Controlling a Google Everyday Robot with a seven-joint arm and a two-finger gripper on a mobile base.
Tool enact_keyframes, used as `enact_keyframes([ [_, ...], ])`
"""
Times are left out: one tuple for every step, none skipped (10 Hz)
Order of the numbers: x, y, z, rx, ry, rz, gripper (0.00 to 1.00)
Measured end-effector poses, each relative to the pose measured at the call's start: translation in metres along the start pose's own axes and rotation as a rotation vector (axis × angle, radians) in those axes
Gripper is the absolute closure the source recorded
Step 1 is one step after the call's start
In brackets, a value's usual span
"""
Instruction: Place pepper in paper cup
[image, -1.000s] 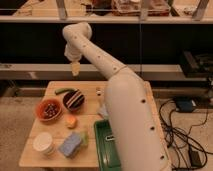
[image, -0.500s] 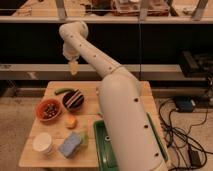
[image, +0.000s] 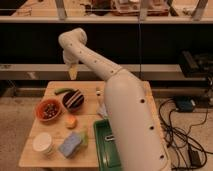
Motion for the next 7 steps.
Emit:
enact_keyframes([
  [-0.004,0.007,0.02,0.0,-0.042,0.006,0.2],
  [-0.001,0.012,0.034,0.002,-0.068,0.019,0.2],
  [0.002,0.014,0.043,0.003,-0.09,0.037,0.2],
  [0.002,0.013,0.052,0.006,-0.11,0.052,0.2],
  [-0.001,0.008,0.057,0.015,-0.117,0.061,0.2],
  [-0.007,0.001,0.058,0.03,-0.121,0.067,0.2],
  [-0.01,-0.005,0.056,0.044,-0.124,0.071,0.2],
])
